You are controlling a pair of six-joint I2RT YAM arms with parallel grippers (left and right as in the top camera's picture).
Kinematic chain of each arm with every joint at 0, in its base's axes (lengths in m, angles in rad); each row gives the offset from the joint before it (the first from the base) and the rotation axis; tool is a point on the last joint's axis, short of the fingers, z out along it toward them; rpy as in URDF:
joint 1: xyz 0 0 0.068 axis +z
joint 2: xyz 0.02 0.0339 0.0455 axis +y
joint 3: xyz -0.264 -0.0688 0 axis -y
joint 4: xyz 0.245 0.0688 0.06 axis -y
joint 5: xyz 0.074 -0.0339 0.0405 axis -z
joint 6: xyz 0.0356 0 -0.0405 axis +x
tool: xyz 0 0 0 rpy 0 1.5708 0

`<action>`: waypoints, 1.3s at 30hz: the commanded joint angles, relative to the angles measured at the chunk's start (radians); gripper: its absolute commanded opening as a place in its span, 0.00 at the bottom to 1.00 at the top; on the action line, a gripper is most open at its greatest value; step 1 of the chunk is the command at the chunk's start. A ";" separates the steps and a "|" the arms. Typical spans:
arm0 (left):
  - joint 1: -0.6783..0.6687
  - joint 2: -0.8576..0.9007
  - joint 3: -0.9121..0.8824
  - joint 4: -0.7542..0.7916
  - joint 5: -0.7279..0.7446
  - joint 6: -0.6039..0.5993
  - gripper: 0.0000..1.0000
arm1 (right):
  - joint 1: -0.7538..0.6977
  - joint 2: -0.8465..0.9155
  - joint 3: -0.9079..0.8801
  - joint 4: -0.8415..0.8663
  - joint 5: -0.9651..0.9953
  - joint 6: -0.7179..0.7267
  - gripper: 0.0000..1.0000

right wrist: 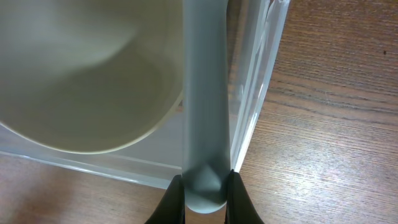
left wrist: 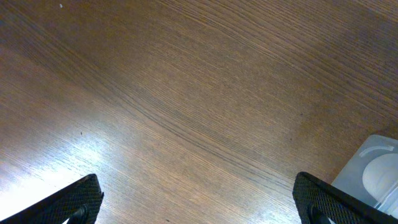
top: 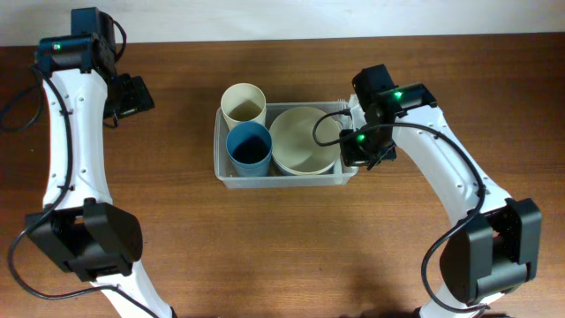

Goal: Pack container
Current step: 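Lift the fork and lower it into the container's right edge, then open the right gripper and withdraw it upward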

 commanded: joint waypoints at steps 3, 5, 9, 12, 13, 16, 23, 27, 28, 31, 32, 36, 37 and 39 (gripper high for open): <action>0.003 0.009 -0.002 0.002 0.004 -0.014 1.00 | 0.007 -0.014 -0.008 0.011 -0.012 0.006 0.29; 0.003 0.009 -0.002 0.002 0.004 -0.014 1.00 | 0.007 -0.014 -0.008 0.012 -0.012 0.006 0.37; 0.003 0.009 -0.002 0.002 0.004 -0.014 1.00 | 0.007 -0.014 -0.008 0.013 -0.012 0.006 0.40; 0.003 0.009 -0.002 0.002 0.004 -0.014 1.00 | 0.007 -0.014 -0.008 0.015 -0.012 0.006 0.40; 0.003 0.009 -0.002 0.002 0.004 -0.014 1.00 | 0.007 -0.014 -0.008 0.016 -0.013 0.006 0.40; 0.003 0.009 -0.002 0.002 0.004 -0.014 1.00 | 0.005 -0.016 0.005 0.005 -0.013 0.006 0.43; 0.003 0.009 -0.002 0.002 0.004 -0.014 1.00 | 0.003 -0.037 0.225 -0.169 0.022 -0.014 0.56; 0.003 0.009 -0.002 0.002 0.004 -0.014 1.00 | -0.019 -0.050 0.404 -0.305 0.093 -0.018 0.80; 0.003 0.009 -0.002 0.002 0.004 -0.014 1.00 | -0.026 -0.053 0.443 -0.340 0.114 -0.018 0.85; 0.003 0.009 -0.002 0.002 0.004 -0.014 1.00 | -0.057 -0.062 0.527 -0.425 0.160 -0.017 0.99; 0.003 0.009 -0.002 0.002 0.004 -0.014 1.00 | -0.070 -0.064 0.550 -0.451 0.175 -0.017 0.99; 0.003 0.009 -0.002 0.002 0.004 -0.014 1.00 | -0.134 -0.068 0.604 -0.532 0.219 -0.018 0.99; 0.003 0.009 -0.002 0.002 0.004 -0.014 1.00 | -0.151 -0.072 0.604 -0.532 0.219 -0.018 0.99; 0.003 0.009 -0.002 0.002 0.004 -0.014 1.00 | -0.185 -0.074 0.604 -0.532 0.218 -0.018 0.99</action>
